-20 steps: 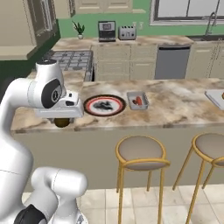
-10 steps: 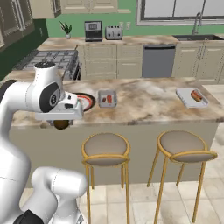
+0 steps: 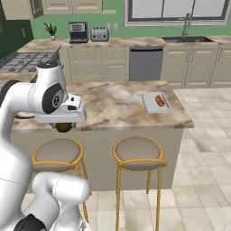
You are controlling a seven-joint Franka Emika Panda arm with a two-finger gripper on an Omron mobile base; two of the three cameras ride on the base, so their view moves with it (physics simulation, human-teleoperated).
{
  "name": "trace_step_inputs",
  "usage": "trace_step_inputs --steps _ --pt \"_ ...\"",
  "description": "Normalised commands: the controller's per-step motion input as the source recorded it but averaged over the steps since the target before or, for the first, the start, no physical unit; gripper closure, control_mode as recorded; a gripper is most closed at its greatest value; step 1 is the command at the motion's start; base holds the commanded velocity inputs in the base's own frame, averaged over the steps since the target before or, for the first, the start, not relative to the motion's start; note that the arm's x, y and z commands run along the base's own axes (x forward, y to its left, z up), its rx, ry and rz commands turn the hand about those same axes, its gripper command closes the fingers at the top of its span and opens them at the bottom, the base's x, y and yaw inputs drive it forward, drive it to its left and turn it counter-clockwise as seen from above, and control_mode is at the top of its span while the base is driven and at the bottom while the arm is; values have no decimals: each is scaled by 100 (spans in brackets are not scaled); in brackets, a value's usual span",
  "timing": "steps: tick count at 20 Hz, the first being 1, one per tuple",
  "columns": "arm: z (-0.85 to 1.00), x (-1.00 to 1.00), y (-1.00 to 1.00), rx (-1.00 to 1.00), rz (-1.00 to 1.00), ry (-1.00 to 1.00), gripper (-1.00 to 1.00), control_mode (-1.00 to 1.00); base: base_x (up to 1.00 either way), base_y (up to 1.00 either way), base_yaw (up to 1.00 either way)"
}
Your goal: Place one cooked food and one vegetable from the large plate to each tupperware container.
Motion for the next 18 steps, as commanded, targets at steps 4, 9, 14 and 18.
trace_step_inputs --steps 4,9,14,18 --pt "0 0 0 0 0 0 100 100 3 -100 9" --pt "0 0 0 0 0 0 100 100 3 -100 14" --pt "0 0 0 0 0 0 100 100 22 -100 25" --pt "0 0 0 0 0 0 100 100 37 -100 40"
